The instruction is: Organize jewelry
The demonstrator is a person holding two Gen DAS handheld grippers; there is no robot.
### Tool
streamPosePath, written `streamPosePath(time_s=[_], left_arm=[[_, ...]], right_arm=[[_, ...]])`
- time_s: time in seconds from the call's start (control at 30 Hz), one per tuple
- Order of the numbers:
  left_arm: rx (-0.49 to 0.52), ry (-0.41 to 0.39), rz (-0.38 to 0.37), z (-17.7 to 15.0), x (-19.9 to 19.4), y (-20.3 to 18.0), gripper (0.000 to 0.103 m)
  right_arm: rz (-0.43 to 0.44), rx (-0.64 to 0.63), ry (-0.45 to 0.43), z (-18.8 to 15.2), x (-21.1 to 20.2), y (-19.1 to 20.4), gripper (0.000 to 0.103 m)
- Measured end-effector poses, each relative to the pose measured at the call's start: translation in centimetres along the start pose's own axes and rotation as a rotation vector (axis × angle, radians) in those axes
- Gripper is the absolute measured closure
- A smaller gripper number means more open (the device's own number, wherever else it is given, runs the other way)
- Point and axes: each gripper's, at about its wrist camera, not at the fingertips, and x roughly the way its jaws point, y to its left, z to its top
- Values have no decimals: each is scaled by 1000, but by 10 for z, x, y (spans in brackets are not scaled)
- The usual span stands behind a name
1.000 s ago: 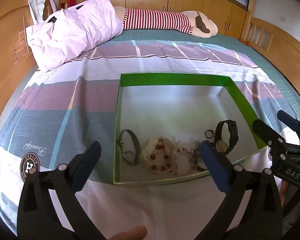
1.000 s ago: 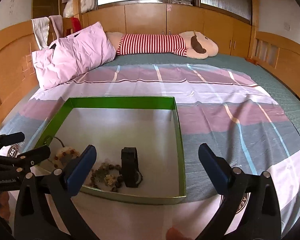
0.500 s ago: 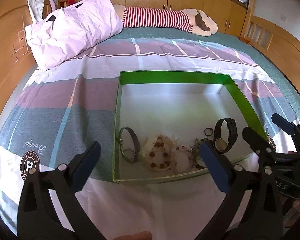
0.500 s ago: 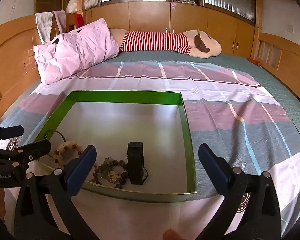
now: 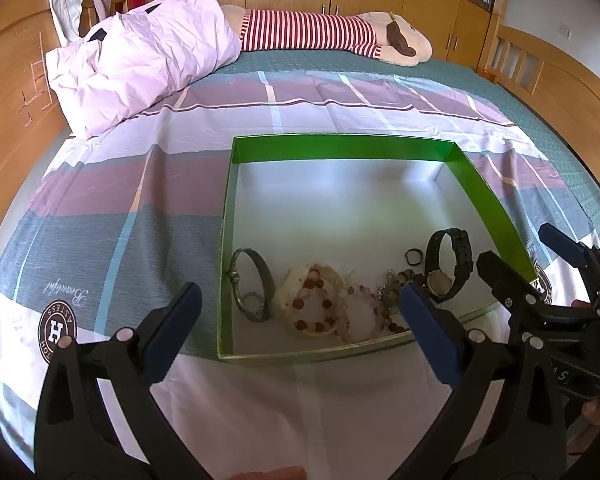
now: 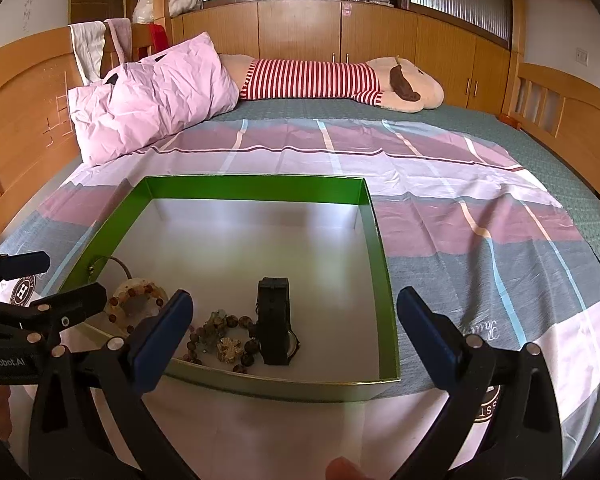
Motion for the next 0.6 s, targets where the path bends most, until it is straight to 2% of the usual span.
streamPosePath(time_s=[0.6], left_arm=[[-3,12,-8,-3,3,-2,2]], right_arm=[[-5,0,1,-1,0,-2,1]])
